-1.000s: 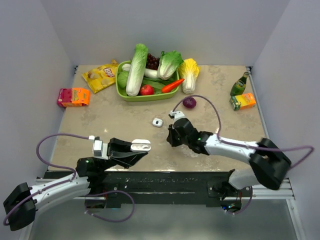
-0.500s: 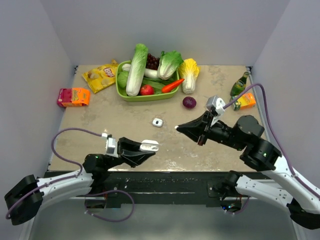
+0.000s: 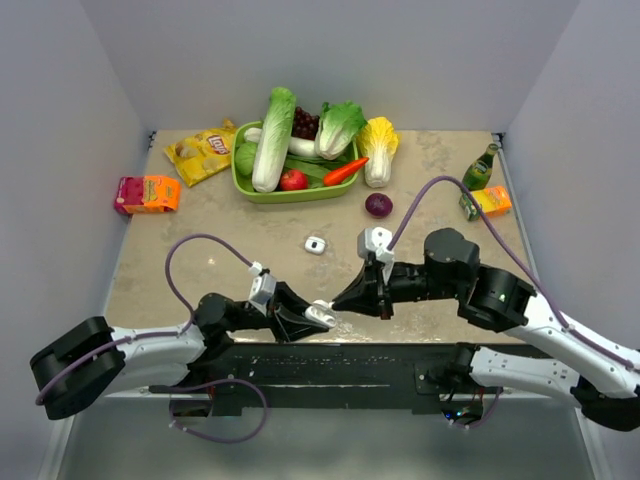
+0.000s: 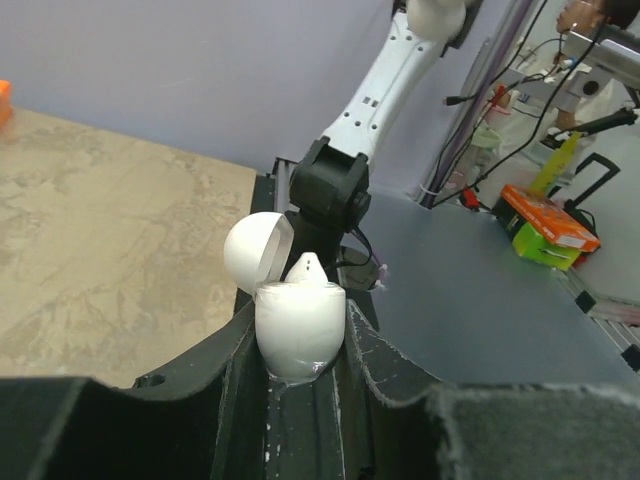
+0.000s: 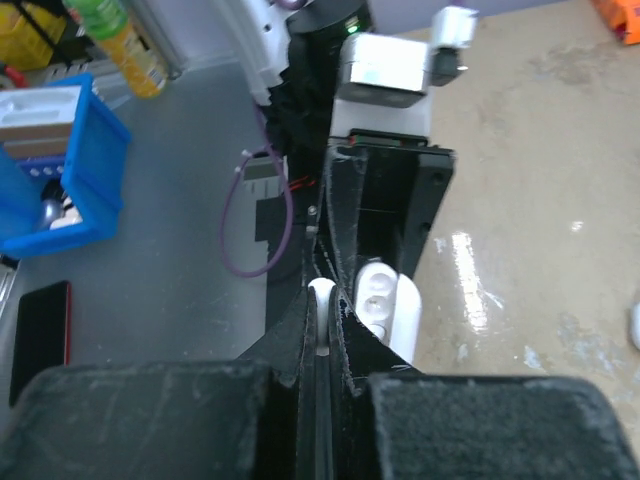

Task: Insert the wireless bluetooth earbuds into the charging case
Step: Place the earbud in the charging case, then close the charging case, then place the charging case at the center of the board.

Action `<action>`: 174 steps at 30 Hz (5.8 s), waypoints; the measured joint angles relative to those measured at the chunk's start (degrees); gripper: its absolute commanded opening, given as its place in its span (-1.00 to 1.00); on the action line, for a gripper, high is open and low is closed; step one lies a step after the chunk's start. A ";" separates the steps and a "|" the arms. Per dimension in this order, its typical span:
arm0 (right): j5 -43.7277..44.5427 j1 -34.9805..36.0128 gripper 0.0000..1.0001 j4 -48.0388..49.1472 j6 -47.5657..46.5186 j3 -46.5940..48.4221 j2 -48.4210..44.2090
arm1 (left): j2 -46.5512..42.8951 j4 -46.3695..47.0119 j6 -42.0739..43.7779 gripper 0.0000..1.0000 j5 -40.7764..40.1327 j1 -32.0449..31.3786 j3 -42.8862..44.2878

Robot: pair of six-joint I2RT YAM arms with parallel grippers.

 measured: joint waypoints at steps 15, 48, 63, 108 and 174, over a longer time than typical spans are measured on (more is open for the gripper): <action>5.03 5.09 -1.00 -1.92 -1.81 0.00 5.90 | -0.85 0.57 -1.66 -1.00 6.01 0.00 4.83; 15.13 10.29 -1.00 4.52 3.82 -1.79 7.17 | -3.96 0.24 -2.01 -1.00 2.49 0.02 3.80; 18.40 11.67 -0.18 6.56 7.26 -2.45 7.08 | -5.01 -0.13 -1.97 -1.00 0.07 0.04 3.50; 31.12 11.91 -0.90 5.70 12.24 -4.28 10.14 | -8.90 0.79 -1.42 -1.00 -2.23 -0.28 -0.35; 60.37 11.78 0.15 11.89 26.77 -24.63 2.34 | 38.77 -30.49 -18.67 0.09 -24.72 33.55 24.00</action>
